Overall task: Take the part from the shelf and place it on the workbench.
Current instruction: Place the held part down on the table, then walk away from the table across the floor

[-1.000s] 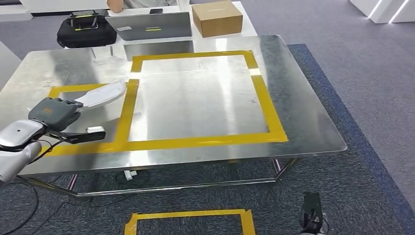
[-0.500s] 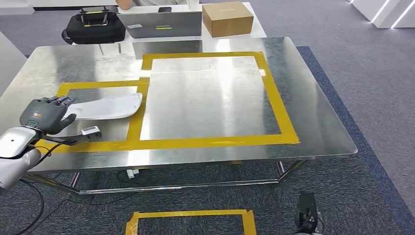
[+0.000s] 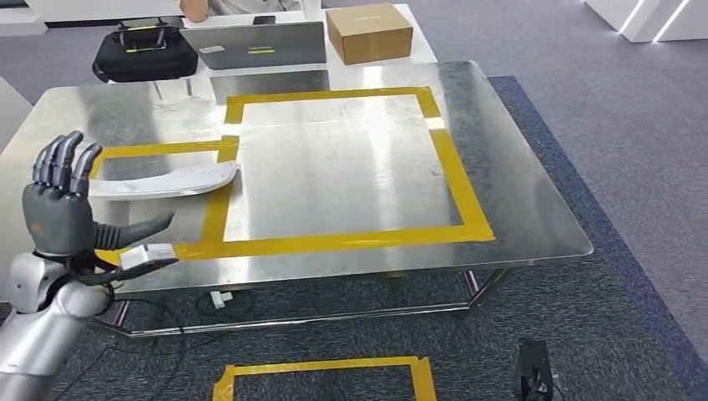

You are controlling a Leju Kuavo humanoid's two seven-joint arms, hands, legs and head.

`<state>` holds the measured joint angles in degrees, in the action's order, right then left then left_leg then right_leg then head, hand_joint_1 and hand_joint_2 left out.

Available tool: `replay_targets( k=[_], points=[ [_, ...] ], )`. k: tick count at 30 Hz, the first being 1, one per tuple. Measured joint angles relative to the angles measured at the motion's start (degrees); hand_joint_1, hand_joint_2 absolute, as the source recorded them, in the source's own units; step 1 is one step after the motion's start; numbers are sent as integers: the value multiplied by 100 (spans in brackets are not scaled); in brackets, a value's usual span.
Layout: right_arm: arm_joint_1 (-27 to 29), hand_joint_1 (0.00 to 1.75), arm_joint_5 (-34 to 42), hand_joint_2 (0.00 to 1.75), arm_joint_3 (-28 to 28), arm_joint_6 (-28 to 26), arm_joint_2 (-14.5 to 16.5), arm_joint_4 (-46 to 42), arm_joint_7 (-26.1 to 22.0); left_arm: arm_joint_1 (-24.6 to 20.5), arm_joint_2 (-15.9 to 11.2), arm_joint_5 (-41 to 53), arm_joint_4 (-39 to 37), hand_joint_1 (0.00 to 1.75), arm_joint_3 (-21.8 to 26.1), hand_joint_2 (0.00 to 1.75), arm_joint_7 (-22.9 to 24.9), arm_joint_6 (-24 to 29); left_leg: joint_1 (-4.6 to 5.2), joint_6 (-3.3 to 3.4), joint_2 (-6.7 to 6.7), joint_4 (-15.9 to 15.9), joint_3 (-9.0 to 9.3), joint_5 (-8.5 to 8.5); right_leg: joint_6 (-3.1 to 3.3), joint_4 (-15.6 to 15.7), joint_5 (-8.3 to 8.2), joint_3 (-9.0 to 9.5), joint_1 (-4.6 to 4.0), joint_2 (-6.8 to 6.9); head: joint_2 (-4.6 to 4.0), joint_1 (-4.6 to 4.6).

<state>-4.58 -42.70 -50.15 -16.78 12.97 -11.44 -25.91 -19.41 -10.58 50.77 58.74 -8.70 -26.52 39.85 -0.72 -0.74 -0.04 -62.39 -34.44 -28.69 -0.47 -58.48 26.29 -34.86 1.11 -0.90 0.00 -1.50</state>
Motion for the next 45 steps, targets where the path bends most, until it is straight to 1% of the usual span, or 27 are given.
replay_targets(
  k=[2,5,7,9,10,11,12,14,16,18,20,22,25,26,27,28,30,32,33,35,36,38,40,41,42,43,45],
  points=[
    [59,0,70,0,-32,-48,-6,0,5,673,186,-520,992,0,-8,0,-329,0,35,44,-7,378,190,73,-69,-2,-15,-14,-1,-12,0,-4],
    [163,0,162,0,-128,-188,-14,-2,72,1729,509,-1418,2375,0,-102,0,-758,-5,62,156,-3,426,185,127,-193,-6,12,-30,26,-8,0,-8],
    [225,0,47,0,-176,-639,-22,-9,98,2308,701,-2064,3040,0,-242,0,-871,-19,47,263,13,479,152,204,-242,-306,346,-132,28,21,0,-29],
    [270,0,-296,0,-137,-1373,-25,-14,91,2763,845,-2642,3474,0,-398,0,-959,-42,53,319,19,483,68,276,-261,-995,874,-322,26,44,0,-47],
    [281,0,-459,0,-100,-1663,-25,-15,91,2934,894,-2840,3614,0,-472,0,-1006,-51,58,326,19,481,12,317,-271,-1322,1049,-386,26,45,0,-47],
    [285,0,-574,0,-60,-1846,-25,-15,95,3067,932,-2976,3720,0,-542,0,-1049,-54,62,326,19,479,-49,365,-277,-1509,1109,-379,25,45,0,-47],
    [283,0,-636,0,-30,-1932,-25,-15,100,3166,957,-3057,3798,0,-596,0,-1086,-52,64,319,18,476,-112,416,-277,-1505,1050,-276,25,46,0,-49],
    [270,0,-684,0,14,-1983,-25,-15,108,3286,992,-3149,3903,0,-657,0,-1129,-50,61,286,8,460,-229,515,-263,-922,748,218,26,46,0,-49],
    [248,0,-713,0,45,-1999,-25,-14,108,3346,1012,-3198,3987,0,-689,0,-1145,-49,77,227,-7,421,-331,606,-245,-111,646,806,16,41,1,-49],
    [244,0,-721,0,70,-2014,-25,-13,106,3378,1023,-3221,4052,0,-720,0,-1148,-47,89,157,-14,402,-379,705,-214,249,692,992,-8,35,1,-62],
    [265,0,-722,0,88,-2023,-22,-12,108,3412,1028,-3229,4089,0,-737,0,-1149,-46,72,88,-20,410,-394,761,-139,254,628,887,-11,58,0,-76],
    [274,0,-722,0,94,-2024,-19,-12,112,3441,1028,-3233,4108,0,-741,0,-1148,-46,52,20,-21,180,-457,437,-42,259,518,795,1,104,0,-60],
    [275,0,-782,0,112,-2082,-21,-13,204,3451,1028,-3291,4106,0,-746,0,-979,-65,32,-50,-18,-852,-622,-418,15,245,342,608,-8,155,0,-36],
    [275,0,-799,0,121,-2110,-21,-13,249,3452,1032,-3360,4089,0,-746,0,-861,-74,30,-57,-18,-1119,-617,-516,13,233,284,540,-14,168,0,-34],
    [275,0,-803,0,126,-2129,-21,-13,277,3452,1041,-3462,4050,0,-738,0,-758,-78,30,-52,-18,-1209,-533,-486,7,218,226,467,-20,179,0,-31],
    [274,0,-792,0,126,-2134,-21,-13,282,3451,1060,-3584,3985,0,-720,0,-688,-73,32,-35,-18,-1093,-361,-372,1,200,171,396,-26,188,0,-31],
    [270,0,-785,0,122,-2115,-20,-13,283,3438,1139,-3839,3757,0,-626,0,-641,-51,47,46,-20,-310,230,-151,-19,170,74,259,-42,194,0,-30],
    [267,0,-813,0,122,-2063,-18,-13,332,3391,1280,-3803,3384,0,-422,0,-650,-36,80,127,-20,443,692,-135,-66,157,-18,170,-54,197,0,-35],
    [268,0,-837,0,123,-2029,-16,-12,370,3350,1372,-3628,3128,0,-262,0,-670,-31,101,156,-20,608,762,-159,-101,158,-66,138,-50,201,0,-36],
    [274,0,-890,0,127,-1969,-16,-9,429,3220,1589,-3057,2413,0,229,0,-793,-26,116,208,-8,682,715,-90,-176,159,-131,90,-26,197,0,-33],
    [277,0,-913,0,127,-1949,-18,-7,450,3110,1698,-2664,1964,0,558,0,-875,-25,111,246,4,711,667,-27,-208,119,-71,51,-18,182,0,-35],
    [281,0,-942,0,126,-1899,-21,-6,498,2816,1864,-1499,894,0,1388,0,-862,-24,87,316,29,763,540,122,-248,-238,343,-111,-13,136,0,-49],
    [276,0,-979,0,127,-1836,-24,-6,557,2527,1923,-234,-258,0,2239,0,-462,-24,94,342,47,755,374,253,-275,-926,872,-309,-18,113,0,-65],
    [276,0,-1002,0,127,-1808,-26,-6,579,2419,1928,264,-820,0,2615,0,-148,-24,97,337,65,744,281,315,-291,-1224,985,-346,-17,112,0,-66],
    [278,0,-1020,0,126,-1780,-32,-6,599,2338,1926,666,-1342,0,2933,0,175,-33,98,329,84,726,192,374,-306,-1377,967,-310,-15,112,0,-66],
    [281,0,-1036,0,124,-1747,-38,-6,616,2274,1919,978,-1831,0,3194,0,495,-66,95,317,98,704,103,427,-318,-1333,836,-175,-9,112,0,-67],
    [272,0,-1077,0,123,-1671,-60,-6,650,2177,1909,1300,-2656,0,3553,0,1046,-271,86,280,107,637,-53,514,-320,-711,537,346,5,108,0,-69]
  ],
)
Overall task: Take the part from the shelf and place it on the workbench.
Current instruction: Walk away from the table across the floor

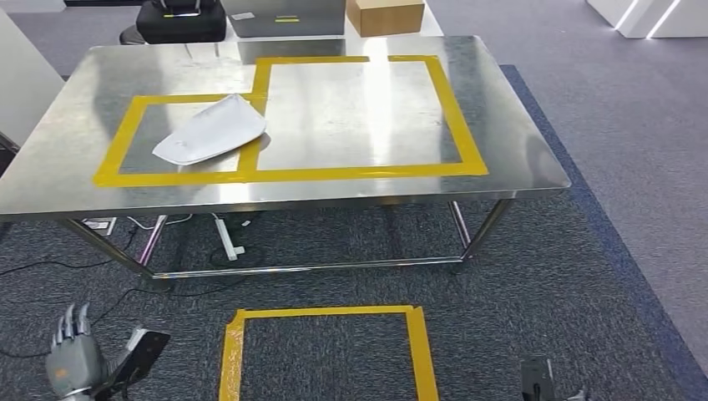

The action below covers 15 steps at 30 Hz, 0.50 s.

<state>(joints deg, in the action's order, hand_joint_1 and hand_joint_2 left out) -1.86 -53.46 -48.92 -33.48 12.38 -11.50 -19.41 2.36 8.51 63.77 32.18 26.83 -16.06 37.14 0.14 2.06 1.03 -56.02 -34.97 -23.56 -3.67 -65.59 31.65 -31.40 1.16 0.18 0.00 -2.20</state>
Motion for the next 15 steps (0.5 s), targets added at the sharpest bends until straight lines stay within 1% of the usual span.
replay_targets(
  k=[1,2,3,4,5,6,7,8,9,10,11,12,13,14,15],
  points=[
    [-15,0,-40,0,5,43,-7,0,26,-43,1,42,-341,0,133,0,277,-208,3,-26,-2,-47,-75,33,12,427,-46,306,-1,-7,0,0],
    [-32,0,-93,0,13,85,-14,1,63,-81,7,42,-625,0,253,0,590,-490,7,-55,-3,-88,-131,73,32,771,-23,521,-5,-14,0,2],
    [-45,0,-153,0,26,131,-17,1,114,-115,15,31,-875,0,368,0,940,-813,11,-84,-3,-113,-174,121,60,986,25,631,-16,-19,0,3],
    [-52,0,-202,0,40,176,-20,2,171,-144,24,6,-1087,0,472,0,1279,-1118,13,-113,-4,-121,-203,173,94,1078,49,649,-28,-21,0,6],
    [-54,0,-236,0,52,223,-22,3,228,-162,32,-42,-1261,0,564,0,1552,-1358,7,-143,-11,-118,-224,215,139,1087,31,597,-27,-15,0,5],
    [-58,0,-250,0,60,264,-25,4,281,-172,43,-114,-1398,0,654,0,1729,-1516,-4,-176,-22,-141,-248,176,186,1085,-10,551,-24,-5,0,9],
    [-63,0,-247,0,62,296,-25,5,327,-175,61,-191,-1498,0,744,0,1814,-1604,-15,-210,-33,-249,-285,25,241,1090,-60,509,-18,9,0,17],
    [-69,0,-236,0,60,338,-25,7,363,-180,82,-252,-1579,0,831,0,1844,-1666,-26,-244,-44,-468,-343,-223,286,1094,-114,461,-9,25,0,27],
    [-76,0,-211,0,58,400,-25,7,391,-191,105,-284,-1648,0,906,0,1850,-1722,-38,-276,-50,-796,-413,-533,314,1089,-165,422,-12,37,0,38],
    [-81,0,-171,0,54,484,-25,7,414,-205,125,-284,-1708,0,961,0,1851,-1774,-48,-300,-51,-1191,-483,-814,331,1078,-218,370,-14,47,0,44],
    [-86,0,-120,0,46,591,-26,7,434,-222,137,-273,-1761,0,997,0,1850,-1823,-57,-318,-52,-1532,-519,-984,330,1060,-268,308,-17,54,0,46],
    [-91,0,-63,0,32,702,-28,7,459,-238,146,-261,-1808,0,1024,0,1847,-1863,-65,-327,-52,-1726,-484,-1029,324,1031,-316,238,-19,57,0,45],
    [-94,0,-8,0,14,803,-30,7,493,-251,152,-250,-1842,0,1047,0,1838,-1891,-71,-327,-52,-1708,-356,-968,315,996,-356,152,-18,60,0,46],
    [-96,0,34,0,-8,894,-32,8,540,-262,159,-246,-1864,0,1069,0,1822,-1909,-74,-317,-52,-1452,-124,-836,304,957,-385,76,-17,61,0,46],
    [-98,0,59,0,-29,969,-33,8,600,-274,165,-239,-1881,0,1088,0,1807,-1918,-76,-298,-55,-1046,163,-721,287,915,-409,9,-15,60,0,46]
  ],
)
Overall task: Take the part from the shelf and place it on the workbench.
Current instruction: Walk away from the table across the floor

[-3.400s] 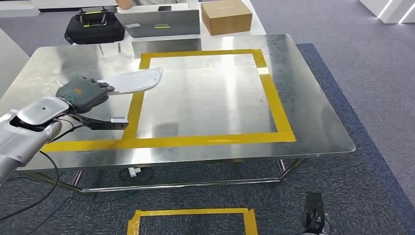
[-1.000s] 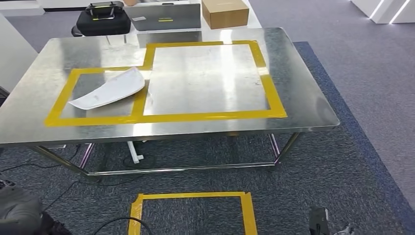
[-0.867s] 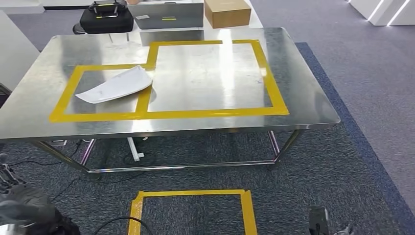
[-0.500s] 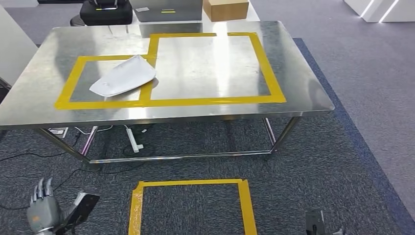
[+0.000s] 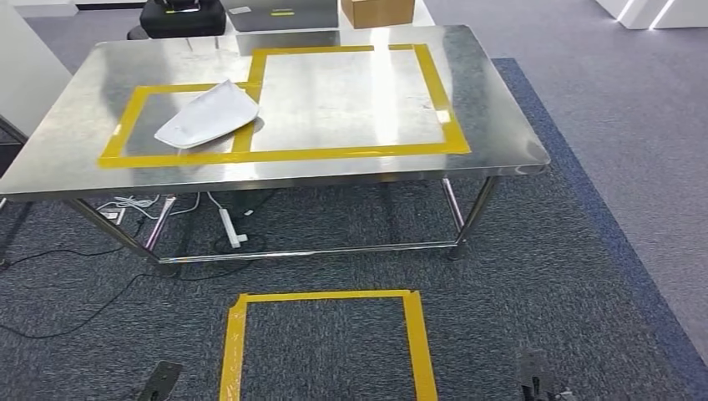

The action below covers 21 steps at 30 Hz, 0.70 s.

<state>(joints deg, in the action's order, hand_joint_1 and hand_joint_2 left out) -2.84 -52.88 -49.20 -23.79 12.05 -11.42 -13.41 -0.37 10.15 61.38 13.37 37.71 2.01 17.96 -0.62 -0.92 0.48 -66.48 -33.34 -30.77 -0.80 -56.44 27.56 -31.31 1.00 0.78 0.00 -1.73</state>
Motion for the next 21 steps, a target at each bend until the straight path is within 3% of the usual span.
replay_targets(
  k=[2,3,6,7,9,11,12,13,14,15,17,19,21],
  points=[
    [-7,0,0,0,-31,111,-2,0,151,-30,7,31,-28,0,24,0,-19,23,17,44,-2,732,441,79,-46,-66,-38,-110,-16,10,0,-4],
    [-7,0,-10,0,-39,148,-3,-1,224,-44,9,56,-43,0,28,0,-25,57,30,66,-4,906,514,64,-79,-80,-63,-147,-22,19,0,-4],
    [-3,0,-26,0,-53,213,-10,-1,365,-61,21,121,-79,0,30,0,-69,156,50,184,-35,991,460,120,-191,-75,-111,-207,-6,46,0,-7],
    [-5,0,-30,0,-55,220,-17,-1,385,-68,26,130,-86,0,31,0,-82,173,46,242,-51,1008,439,164,-217,-160,-25,-258,0,33,0,-12],
    [-9,0,-32,0,-57,222,-32,-2,400,-84,35,137,-95,0,35,0,-92,210,44,332,-86,1027,380,247,-244,-697,355,-495,6,-23,0,-21],
    [-7,0,-21,0,-63,222,-35,-2,404,-89,51,139,-107,0,42,0,-92,276,72,369,-142,1015,294,309,-248,-1470,733,-779,5,-51,0,-24],
    [-5,0,-15,0,-69,222,-39,-2,404,-89,66,140,-116,0,46,0,-92,314,88,374,-179,1007,257,334,-242,-1670,787,-831,4,-56,0,-23],
    [-4,0,-12,0,-76,222,-45,-2,403,-88,84,141,-125,0,51,0,-92,352,102,376,-226,998,222,357,-229,-1664,740,-782,2,-66,0,-23],
    [-3,0,-12,0,-81,221,-53,-2,400,-90,103,143,-131,0,56,0,-92,383,113,373,-281,988,196,375,-204,-1413,594,-611,-3,-95,0,-23],
    [-3,0,-15,0,-85,220,-61,-2,395,-93,121,148,-135,0,60,0,-91,407,121,366,-340,979,178,390,-169,-1016,409,-367,-9,-168,0,-24],
    [0,0,-33,0,-86,211,-86,-2,379,-109,161,162,-142,0,64,0,-82,437,134,334,-452,947,127,423,-91,-280,193,69,-3,-448,0,-16],
    [2,0,-76,0,-84,195,-105,-2,359,-121,190,174,-152,0,66,0,-58,446,116,271,-563,916,43,472,-55,-27,194,207,-5,-581,0,-12],
    [2,0,-110,0,-84,174,-98,-1,340,-105,198,179,-168,0,66,0,-23,445,90,199,-669,899,-24,508,-40,16,170,208,-2,-454,0,-15]
  ],
)
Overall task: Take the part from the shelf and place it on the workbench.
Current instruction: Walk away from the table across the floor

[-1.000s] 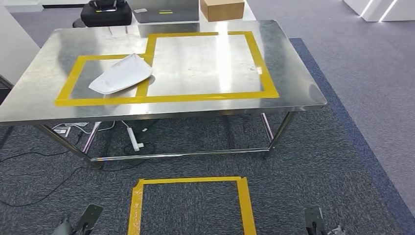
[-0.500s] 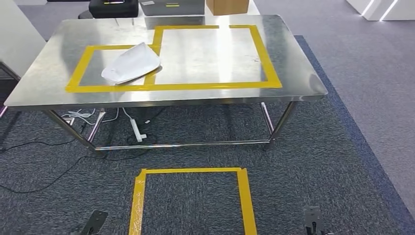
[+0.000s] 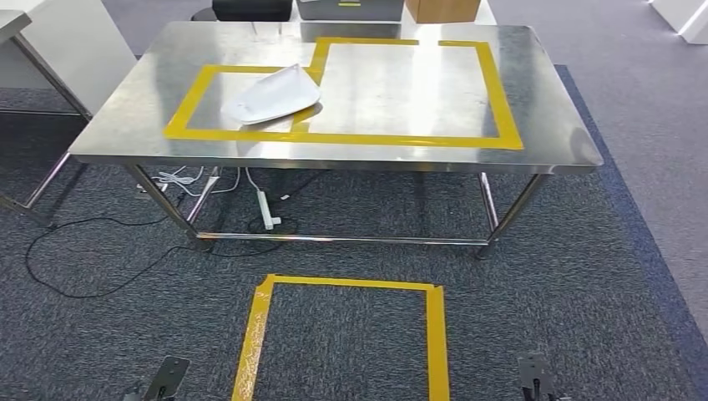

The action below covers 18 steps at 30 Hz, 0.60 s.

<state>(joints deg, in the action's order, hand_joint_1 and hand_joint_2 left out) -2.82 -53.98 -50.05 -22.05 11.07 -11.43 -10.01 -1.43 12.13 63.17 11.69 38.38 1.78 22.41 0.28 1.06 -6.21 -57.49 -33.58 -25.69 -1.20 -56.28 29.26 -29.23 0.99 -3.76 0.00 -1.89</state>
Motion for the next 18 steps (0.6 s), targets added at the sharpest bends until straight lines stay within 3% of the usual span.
replay_targets(
  k=[2,4,5,7,9,11,12,13,15,16,18],
  points=[
    [-1,0,-5,0,-3,-21,3,0,-17,13,4,2,-12,0,2,0,23,0,6,-72,139,-218,-113,-159,32,52,-42,8,31,161,0,43],
    [6,0,-6,0,-7,-35,-4,-1,-27,-6,9,4,-15,0,3,0,25,0,-16,-151,424,-876,-390,-550,52,73,-58,6,36,352,0,98],
    [10,0,-6,0,-10,-39,-6,-1,-29,-14,9,5,-15,0,3,0,25,-1,-41,-186,503,-1253,-539,-728,55,70,-58,-1,31,451,0,114],
    [12,0,-12,0,-13,-36,-7,-1,-33,-5,9,6,-17,0,3,0,31,-3,-82,-231,556,-1593,-622,-818,54,57,-57,-16,27,632,0,115],
    [2,0,-44,0,-12,-9,-9,-1,-45,7,5,2,-19,0,3,0,52,-23,-103,-246,619,-1114,-305,-537,38,30,-48,-27,32,788,0,117],
    [-10,0,-104,0,-5,37,-24,-1,-45,2,-4,-29,-19,0,6,0,62,-55,-83,-219,852,-357,112,-285,-4,-5,-28,-31,18,915,0,120],
    [-16,0,-141,0,3,56,-35,-1,-30,-1,-8,-52,-19,0,12,0,48,-66,-60,-180,943,-132,221,-236,-35,-19,-24,-34,2,963,0,120],
    [-22,0,-174,0,15,79,-43,-1,-5,2,-9,-78,-20,0,25,0,27,-68,-37,-137,1001,-41,249,-241,-64,-28,-25,-40,-14,1010,0,119],
    [-37,0,-226,0,37,125,-51,-1,56,19,-15,-110,-21,0,63,0,-14,-58,-13,-40,920,-41,201,-223,-123,-30,-33,-49,-25,1095,0,114],
    [-45,0,-249,0,49,144,-51,-1,82,28,-20,-118,-21,0,82,0,-29,-47,-18,3,871,-30,188,-205,-151,-51,3,-69,-15,1057,0,110],
    [-48,0,-292,0,76,158,-51,0,119,16,-36,-110,-21,0,107,0,-52,-19,-32,91,757,1,165,-154,-181,-370,246,-223,5,780,0,89]
  ],
)
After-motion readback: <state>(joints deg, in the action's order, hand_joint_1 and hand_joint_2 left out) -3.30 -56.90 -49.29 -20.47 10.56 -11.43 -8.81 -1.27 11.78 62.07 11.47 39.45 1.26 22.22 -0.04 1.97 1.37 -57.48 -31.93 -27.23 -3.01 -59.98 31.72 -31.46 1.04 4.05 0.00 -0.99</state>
